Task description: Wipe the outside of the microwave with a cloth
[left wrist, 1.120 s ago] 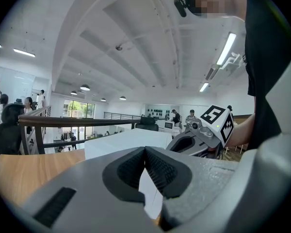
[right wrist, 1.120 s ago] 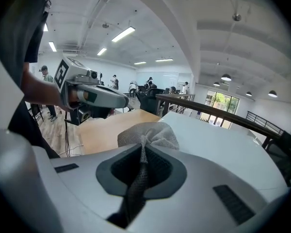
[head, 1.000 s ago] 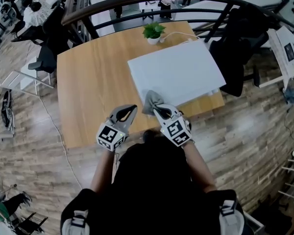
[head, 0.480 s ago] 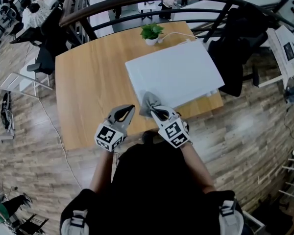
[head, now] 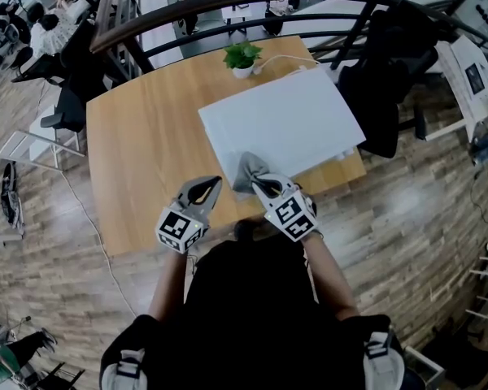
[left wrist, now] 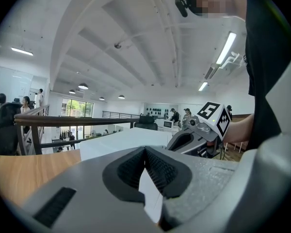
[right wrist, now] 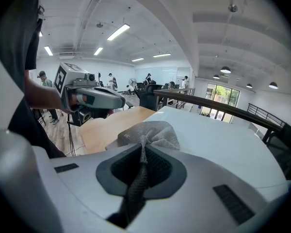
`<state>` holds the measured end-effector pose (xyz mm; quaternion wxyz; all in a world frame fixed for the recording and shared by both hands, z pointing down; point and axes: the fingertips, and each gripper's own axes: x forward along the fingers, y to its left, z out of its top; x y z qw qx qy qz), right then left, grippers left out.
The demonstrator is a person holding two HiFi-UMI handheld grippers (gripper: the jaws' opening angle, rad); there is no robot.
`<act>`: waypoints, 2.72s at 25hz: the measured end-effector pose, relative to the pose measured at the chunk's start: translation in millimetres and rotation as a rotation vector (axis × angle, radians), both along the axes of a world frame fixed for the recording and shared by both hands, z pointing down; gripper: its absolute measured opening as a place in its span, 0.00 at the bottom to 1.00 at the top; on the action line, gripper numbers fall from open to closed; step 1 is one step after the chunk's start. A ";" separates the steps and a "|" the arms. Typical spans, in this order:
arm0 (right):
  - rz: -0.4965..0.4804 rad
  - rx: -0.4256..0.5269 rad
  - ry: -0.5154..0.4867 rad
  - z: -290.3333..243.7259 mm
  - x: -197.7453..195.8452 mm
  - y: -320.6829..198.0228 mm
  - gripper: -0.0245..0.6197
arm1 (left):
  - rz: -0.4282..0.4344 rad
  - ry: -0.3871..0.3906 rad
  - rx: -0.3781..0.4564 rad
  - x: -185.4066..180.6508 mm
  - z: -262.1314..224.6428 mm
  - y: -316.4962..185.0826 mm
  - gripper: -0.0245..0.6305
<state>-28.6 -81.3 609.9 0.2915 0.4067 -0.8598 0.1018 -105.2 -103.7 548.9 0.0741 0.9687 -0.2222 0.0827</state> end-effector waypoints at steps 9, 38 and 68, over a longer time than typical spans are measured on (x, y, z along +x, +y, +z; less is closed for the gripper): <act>0.028 -0.042 0.059 -0.1 40.5 -9.4 0.06 | 0.015 0.010 0.013 16.9 -7.1 -3.6 0.04; 0.205 -0.066 0.162 2.4 197.3 -44.9 0.06 | -0.003 0.002 0.008 44.5 -4.6 -16.1 0.04; 0.277 -0.083 0.155 2.9 347.8 -73.8 0.06 | -0.100 -0.010 0.008 124.1 -19.7 -37.1 0.04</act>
